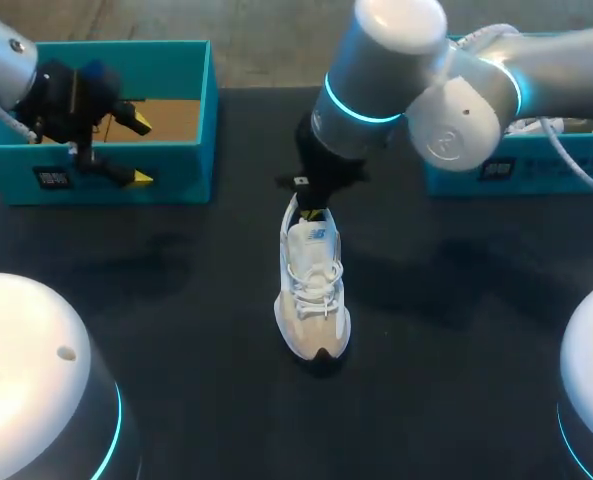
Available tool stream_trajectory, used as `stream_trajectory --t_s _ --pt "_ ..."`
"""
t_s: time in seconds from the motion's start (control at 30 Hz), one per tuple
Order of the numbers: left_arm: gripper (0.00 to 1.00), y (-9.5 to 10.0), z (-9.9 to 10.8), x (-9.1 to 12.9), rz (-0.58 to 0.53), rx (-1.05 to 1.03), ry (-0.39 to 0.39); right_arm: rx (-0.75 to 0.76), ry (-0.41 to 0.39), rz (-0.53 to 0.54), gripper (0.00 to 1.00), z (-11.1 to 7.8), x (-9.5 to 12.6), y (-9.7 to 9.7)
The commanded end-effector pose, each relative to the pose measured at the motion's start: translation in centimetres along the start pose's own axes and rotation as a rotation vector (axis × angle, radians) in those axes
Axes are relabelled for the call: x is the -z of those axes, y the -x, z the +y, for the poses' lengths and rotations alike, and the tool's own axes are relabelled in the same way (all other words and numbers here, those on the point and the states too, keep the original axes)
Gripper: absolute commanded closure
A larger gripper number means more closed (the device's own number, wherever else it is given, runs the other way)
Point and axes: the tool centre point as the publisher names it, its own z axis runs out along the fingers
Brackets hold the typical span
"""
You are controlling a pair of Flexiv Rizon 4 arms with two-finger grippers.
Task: Take the shoe out of the shoebox, open the shoe tongue, remove and reinsert the insole, then place the shoe into the shoebox
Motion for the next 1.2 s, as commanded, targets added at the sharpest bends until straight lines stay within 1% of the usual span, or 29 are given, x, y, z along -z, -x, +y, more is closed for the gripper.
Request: stream_trajectory --t_s 0.03,0.13,0.27,0.4,0.57,0.67,1.1,1.2 --pt "0.0 -1.1 0.4 1.4 -0.072 0.003 -0.003 -0.014 -0.009 -0.064 1.0 -0.4 -0.4 -0.6" --pt "0.0 -0.9 0.7 1.9 -0.093 0.008 -0.001 -0.025 -0.023 -0.075 1.0 -0.7 -0.8 -0.7" --pt "0.0 -0.7 0.8 2.0 -0.104 0.02 0.004 -0.041 -0.046 -0.101 1.0 -1.1 -1.1 -0.7" --pt "0.0 0.2 1.0 1.6 -0.1 0.025 0.009 -0.049 -0.06 -0.114 1.0 -1.3 -1.3 -0.7" --pt "0.0 0.9 1.1 1.3 -0.095 0.042 0.021 -0.056 -0.08 -0.129 1.0 -1.6 -1.7 -0.7" --pt "0.0 1.6 1.3 1.0 -0.091 0.06 0.026 -0.07 -0.093 -0.135 1.0 -2.0 -2.2 -0.4" --pt "0.0 1.6 1.3 1.0 -0.091 0.06 0.026 -0.092 -0.151 -0.155 1.0 -2.7 -4.0 0.6" --pt "0.0 1.6 1.3 1.0 -0.091 0.06 0.026 -0.103 -0.149 -0.159 1.0 -2.8 -4.5 1.0"
